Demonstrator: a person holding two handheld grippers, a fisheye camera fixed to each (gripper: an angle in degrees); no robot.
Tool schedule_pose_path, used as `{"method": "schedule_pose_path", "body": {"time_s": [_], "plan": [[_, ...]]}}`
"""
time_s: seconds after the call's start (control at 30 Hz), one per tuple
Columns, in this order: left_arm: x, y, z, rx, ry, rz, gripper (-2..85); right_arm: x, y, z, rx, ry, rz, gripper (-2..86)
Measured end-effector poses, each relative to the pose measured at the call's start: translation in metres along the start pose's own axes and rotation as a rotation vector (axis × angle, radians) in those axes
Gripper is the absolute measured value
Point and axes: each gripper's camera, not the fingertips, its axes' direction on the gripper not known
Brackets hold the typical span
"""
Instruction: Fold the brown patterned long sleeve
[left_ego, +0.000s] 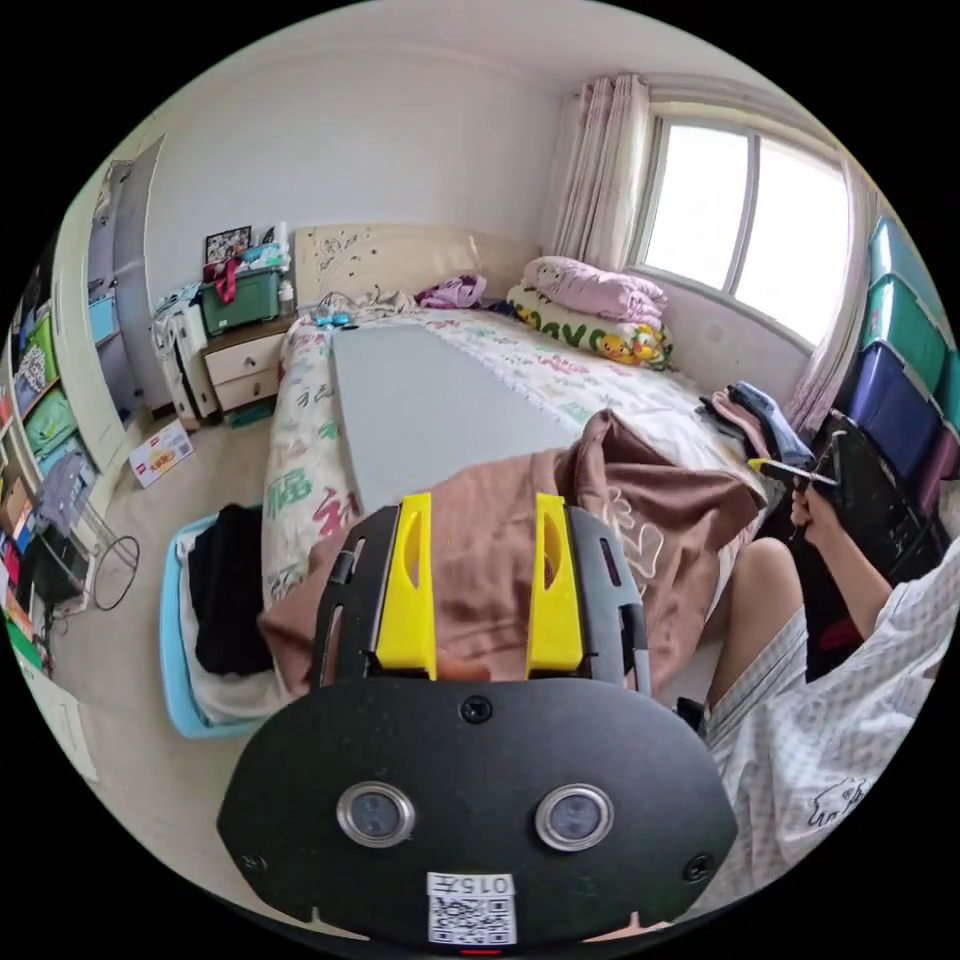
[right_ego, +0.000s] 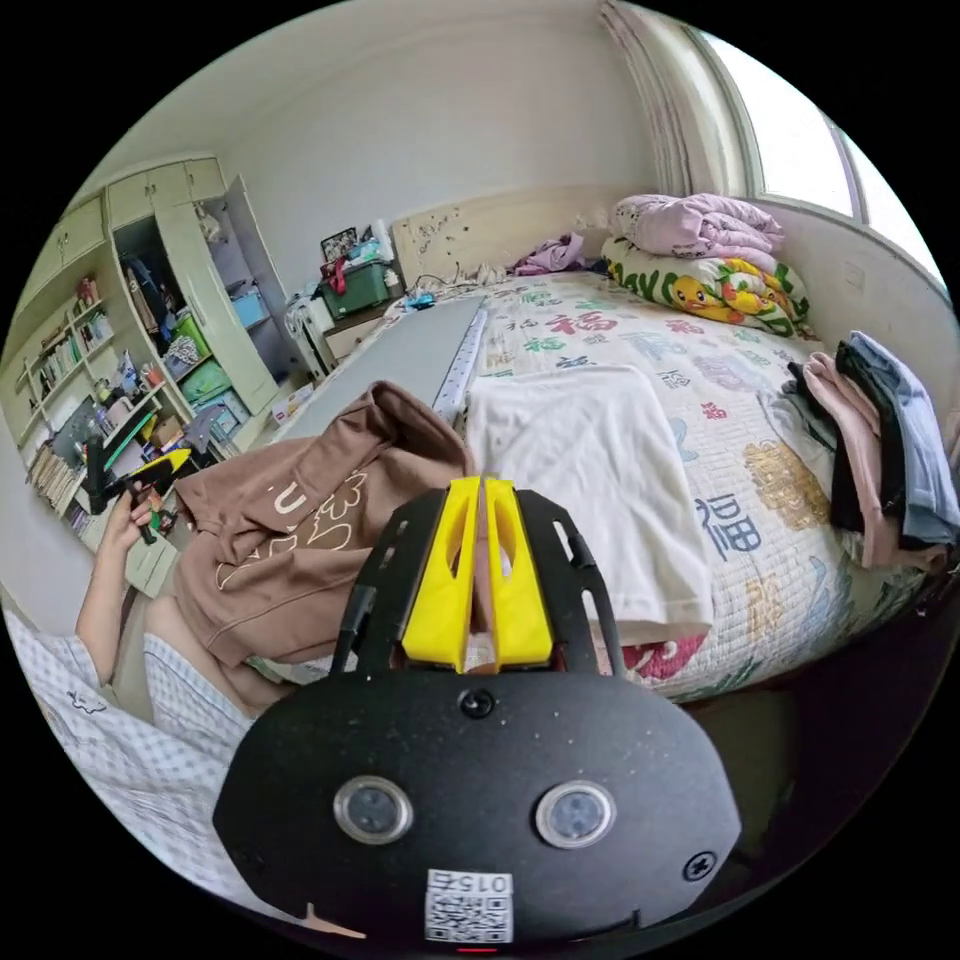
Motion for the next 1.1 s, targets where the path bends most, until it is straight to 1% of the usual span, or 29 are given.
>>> {"method": "schedule_pose_path", "body": {"time_s": [0.03, 0.07, 0.13, 0.17, 0.2, 0.23, 0.27, 0.3, 0.33, 0.4, 0.47, 0.53, 0.6, 0.67, 0.73, 0.77, 0.8, 0.83, 0.87, 0.93, 1.03, 1.1], "plan": [[-0.01, 0.017, -0.006, -0.024, -0.023, -0.047, 14.9, -0.007, -0.005, 0.001, 0.01, 0.012, -0.042, 2.9], [-0.018, 0.031, -0.014, -0.042, -0.05, -0.1, 15.4, -0.028, -0.016, 0.006, 0.023, 0.003, -0.152, 4.7], [-0.029, 0.045, -0.027, -0.059, -0.084, -0.174, 15.8, -0.091, -0.035, 0.027, 0.007, -0.122, -0.419, 7.7], [-0.033, 0.051, -0.036, -0.055, -0.094, -0.204, 15.8, -0.109, -0.037, 0.035, -0.008, -0.159, -0.484, 8.4], [-0.035, 0.053, -0.039, -0.055, -0.095, -0.21, 15.9, -0.146, -0.041, 0.055, -0.052, -0.224, -0.607, 9.8], [-0.037, 0.055, -0.043, -0.063, -0.102, -0.204, 15.8, -0.163, -0.041, 0.066, -0.073, -0.254, -0.662, 10.2], [-0.039, 0.057, -0.044, -0.083, -0.129, -0.2, 15.8, -0.196, -0.039, 0.088, -0.11, -0.321, -0.772, 11.1], [-0.041, 0.057, -0.044, -0.097, -0.143, -0.199, 15.8, -0.224, -0.036, 0.112, -0.145, -0.354, -0.873, 12.4], [-0.041, 0.056, -0.044, -0.12, -0.162, -0.185, 15.8, -0.247, -0.033, 0.138, -0.184, -0.342, -0.943, 14.0], [-0.043, 0.055, -0.047, -0.121, -0.168, -0.17, 15.8, -0.271, -0.03, 0.17, -0.226, -0.361, -0.997, 16.0], [-0.048, 0.053, -0.05, -0.127, -0.104, -0.183, 15.7, -0.286, -0.029, 0.193, -0.262, -0.404, -1.023, 16.5], [-0.052, 0.052, -0.051, -0.132, -0.064, -0.212, 15.7, -0.3, -0.023, 0.218, -0.32, -0.358, -1.082, 16.1], [-0.051, 0.049, -0.049, -0.139, -0.085, -0.202, 15.7, -0.305, -0.018, 0.231, -0.362, -0.332, -1.119, 15.1], [-0.049, 0.044, -0.043, -0.14, -0.113, -0.197, 15.6, -0.306, -0.017, 0.238, -0.398, -0.318, -1.126, 13.5], [-0.049, 0.041, -0.039, -0.129, -0.117, -0.208, 15.2, -0.306, -0.022, 0.235, -0.382, -0.296, -1.115, 9.4], [-0.046, 0.038, -0.039, -0.109, -0.12, -0.202, 14.0, -0.306, -0.024, 0.233, -0.383, -0.285, -1.108, 7.6], [-0.045, 0.037, -0.04, -0.098, -0.122, -0.196, 13.3, -0.307, -0.03, 0.228, -0.393, -0.287, -1.095, 4.0], [-0.04, 0.035, -0.042, -0.075, -0.119, -0.177, 9.2, -0.306, -0.033, 0.225, -0.391, -0.29, -1.083, 3.2], [-0.035, 0.032, -0.045, -0.063, -0.116, -0.157, 5.5, -0.303, -0.041, 0.214, -0.375, -0.296, -1.04, 1.5], [-0.027, 0.027, -0.06, -0.029, -0.151, -0.171, 1.9, -0.284, -0.066, 0.182, -0.296, -0.309, -0.895, 0.3], [-0.005, 0.022, -0.107, 0.116, -0.19, -0.163, 0.5, -0.252, -0.097, 0.13, -0.183, -0.33, -0.716, -0.2], [0.013, 0.017, -0.136, 0.185, -0.204, -0.135, 0.1, -0.218, -0.126, 0.066, -0.052, -0.331, -0.559, -0.3]]}}
